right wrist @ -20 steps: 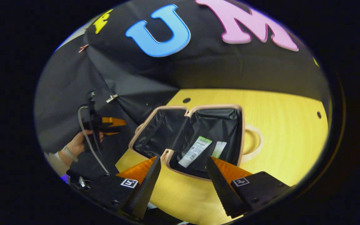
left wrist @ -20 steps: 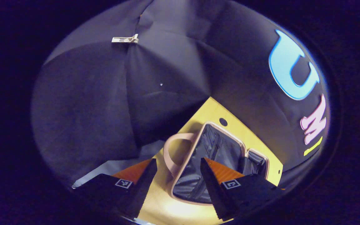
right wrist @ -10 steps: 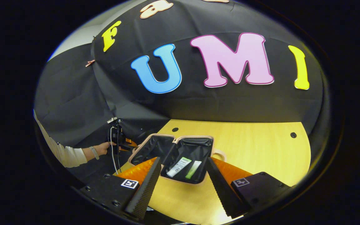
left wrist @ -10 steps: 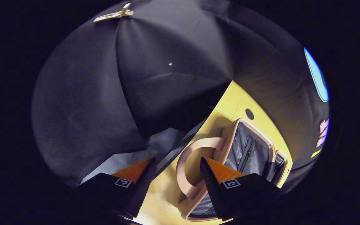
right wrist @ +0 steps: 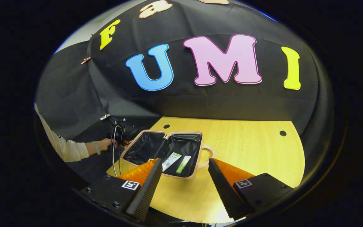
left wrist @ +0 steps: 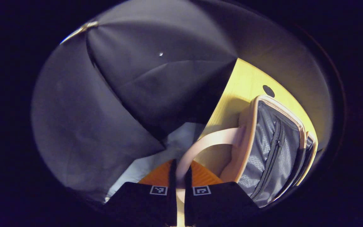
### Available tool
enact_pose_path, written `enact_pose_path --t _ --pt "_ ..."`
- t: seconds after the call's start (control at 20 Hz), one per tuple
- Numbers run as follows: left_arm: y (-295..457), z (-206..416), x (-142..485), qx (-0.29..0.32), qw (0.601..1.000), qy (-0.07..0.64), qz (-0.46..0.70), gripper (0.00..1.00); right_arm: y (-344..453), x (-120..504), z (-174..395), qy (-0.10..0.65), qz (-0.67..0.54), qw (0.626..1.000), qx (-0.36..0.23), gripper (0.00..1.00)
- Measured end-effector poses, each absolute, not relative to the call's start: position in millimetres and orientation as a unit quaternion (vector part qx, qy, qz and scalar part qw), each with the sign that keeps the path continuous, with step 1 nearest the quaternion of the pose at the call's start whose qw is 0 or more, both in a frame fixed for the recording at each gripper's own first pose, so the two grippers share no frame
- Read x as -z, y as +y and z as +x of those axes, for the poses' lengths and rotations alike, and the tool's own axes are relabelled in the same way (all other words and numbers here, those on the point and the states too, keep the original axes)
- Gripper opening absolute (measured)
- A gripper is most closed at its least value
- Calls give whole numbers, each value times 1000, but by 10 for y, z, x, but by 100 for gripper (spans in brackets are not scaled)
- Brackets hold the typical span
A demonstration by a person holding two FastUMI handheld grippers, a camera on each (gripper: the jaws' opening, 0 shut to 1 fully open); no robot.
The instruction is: First open the suitcase, pack the skin care products into it, and then close the suitcase.
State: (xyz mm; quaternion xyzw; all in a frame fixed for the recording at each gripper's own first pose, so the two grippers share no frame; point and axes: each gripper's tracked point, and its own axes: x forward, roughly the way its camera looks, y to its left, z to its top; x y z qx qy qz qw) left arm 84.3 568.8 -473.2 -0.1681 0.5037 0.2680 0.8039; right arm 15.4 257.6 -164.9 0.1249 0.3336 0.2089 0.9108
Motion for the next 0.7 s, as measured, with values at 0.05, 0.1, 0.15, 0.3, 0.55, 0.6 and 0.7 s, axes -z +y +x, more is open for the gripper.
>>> enact_pose_path --t 0.05,0.1,0.15,0.3,0.55,0.6,0.7 --pt "5668 882 4600 -260 816 491 -160 12 2577 1622 175 328 123 912 -213 93" --pt "5657 925 4423 -255 829 476 -148 10 2590 1591 196 325 124 913 -215 93" --pt "5645 978 4238 -246 843 459 -134 8 2600 1554 223 320 129 913 -217 94" --pt "5456 1062 3437 -229 875 416 -91 6 2524 1463 331 301 152 914 -224 93" --pt "4508 1225 2002 -148 930 328 -79 6 2112 1321 457 268 157 924 -222 93" --pt "4281 1237 1749 -135 935 323 -62 6 2000 1287 458 262 164 925 -219 93" --pt "3774 1154 1305 -109 943 311 -41 6 1748 1231 450 253 184 927 -208 93"
